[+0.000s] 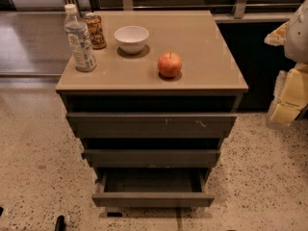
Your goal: Close bottom drawer
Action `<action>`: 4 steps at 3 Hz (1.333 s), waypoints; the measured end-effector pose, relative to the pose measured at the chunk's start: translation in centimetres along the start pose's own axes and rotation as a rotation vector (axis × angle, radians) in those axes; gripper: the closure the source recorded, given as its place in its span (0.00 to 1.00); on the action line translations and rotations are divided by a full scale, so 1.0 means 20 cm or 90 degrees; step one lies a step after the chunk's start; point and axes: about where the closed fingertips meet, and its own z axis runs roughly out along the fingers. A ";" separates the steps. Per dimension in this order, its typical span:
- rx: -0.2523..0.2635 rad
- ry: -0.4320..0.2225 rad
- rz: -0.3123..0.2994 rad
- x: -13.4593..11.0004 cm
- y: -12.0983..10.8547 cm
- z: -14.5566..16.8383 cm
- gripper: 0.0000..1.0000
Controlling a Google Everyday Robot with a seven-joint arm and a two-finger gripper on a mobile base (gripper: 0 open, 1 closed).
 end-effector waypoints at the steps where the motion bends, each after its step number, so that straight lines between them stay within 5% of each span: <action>1: 0.000 0.000 0.000 0.00 0.00 0.00 0.01; 3: 0.007 -0.021 0.013 0.01 0.04 0.10 0.46; 4: -0.006 -0.059 0.041 0.01 0.14 0.37 0.69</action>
Offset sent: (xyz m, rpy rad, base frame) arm 0.0000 0.0000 0.0000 0.0000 0.0000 0.0000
